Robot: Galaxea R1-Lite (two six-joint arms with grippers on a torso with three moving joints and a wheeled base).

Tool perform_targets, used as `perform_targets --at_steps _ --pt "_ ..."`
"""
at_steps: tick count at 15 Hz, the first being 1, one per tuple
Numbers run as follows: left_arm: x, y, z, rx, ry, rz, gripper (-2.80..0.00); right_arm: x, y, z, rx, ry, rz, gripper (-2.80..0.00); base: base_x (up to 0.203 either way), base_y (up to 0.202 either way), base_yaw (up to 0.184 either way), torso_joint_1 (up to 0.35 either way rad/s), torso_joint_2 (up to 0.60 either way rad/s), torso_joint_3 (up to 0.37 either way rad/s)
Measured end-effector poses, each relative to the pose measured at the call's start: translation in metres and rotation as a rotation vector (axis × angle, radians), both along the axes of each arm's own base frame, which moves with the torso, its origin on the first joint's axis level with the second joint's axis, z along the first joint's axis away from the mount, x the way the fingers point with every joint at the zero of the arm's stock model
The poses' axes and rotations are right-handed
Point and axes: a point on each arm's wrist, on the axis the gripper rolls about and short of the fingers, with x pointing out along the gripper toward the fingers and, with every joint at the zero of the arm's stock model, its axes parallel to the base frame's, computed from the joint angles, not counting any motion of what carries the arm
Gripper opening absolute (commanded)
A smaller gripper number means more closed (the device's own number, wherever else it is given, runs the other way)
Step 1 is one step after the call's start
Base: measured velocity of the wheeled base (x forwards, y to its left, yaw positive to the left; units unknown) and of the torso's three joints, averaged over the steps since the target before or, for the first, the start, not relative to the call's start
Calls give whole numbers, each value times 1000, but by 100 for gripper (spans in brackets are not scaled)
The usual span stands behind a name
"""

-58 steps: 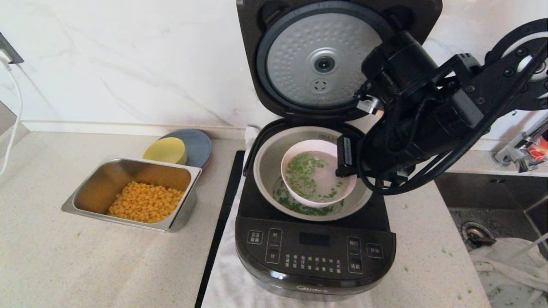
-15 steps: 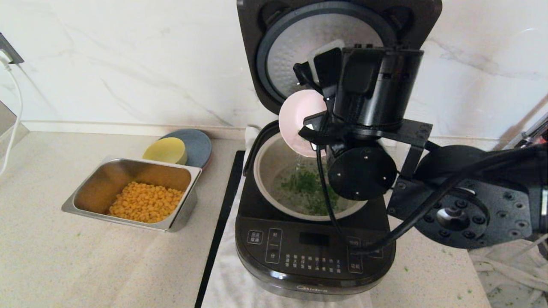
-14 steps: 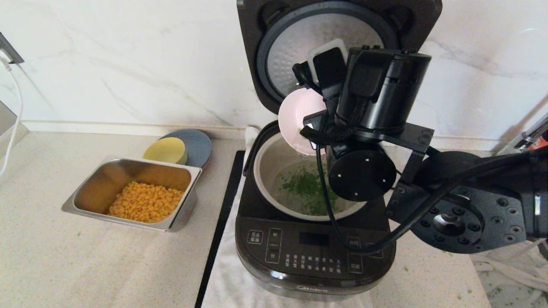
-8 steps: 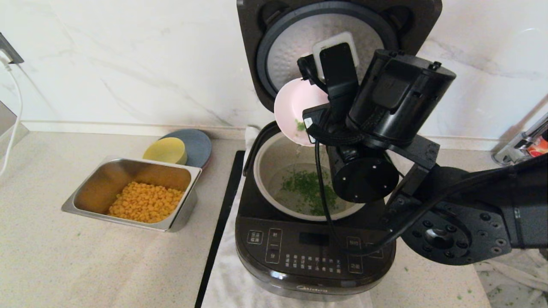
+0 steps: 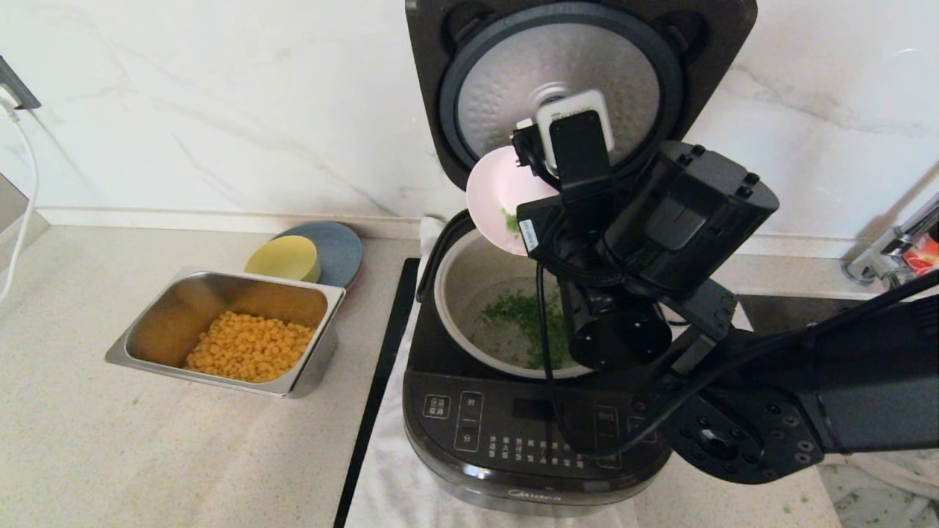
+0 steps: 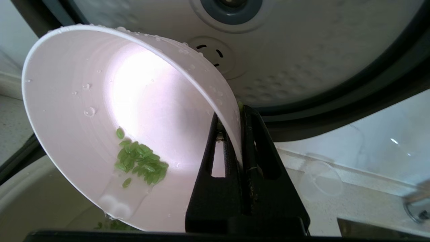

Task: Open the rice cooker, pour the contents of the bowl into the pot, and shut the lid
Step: Pour the water from the bowl into the rice cooker, then fill a bowl with water from the tap

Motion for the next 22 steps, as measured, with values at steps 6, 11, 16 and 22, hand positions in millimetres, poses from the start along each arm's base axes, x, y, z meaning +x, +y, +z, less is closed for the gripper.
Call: perform_targets --at_steps 6,11,16,22 --pt "0 0 0 0 0 0 -280 -4 -2 3 -28 18 -7 -280 0 0 0 0 0 0" --pt "0 0 0 0 0 0 -280 -12 -13 21 -69 113 -18 -280 0 0 0 0 0 0" --pt "0 0 0 0 0 0 -280 -25 -33 32 -53 319 73 -280 0 0 0 0 0 0" --pt "0 0 0 0 0 0 -280 -58 -104 65 227 714 229 -280 0 0 0 0 0 0"
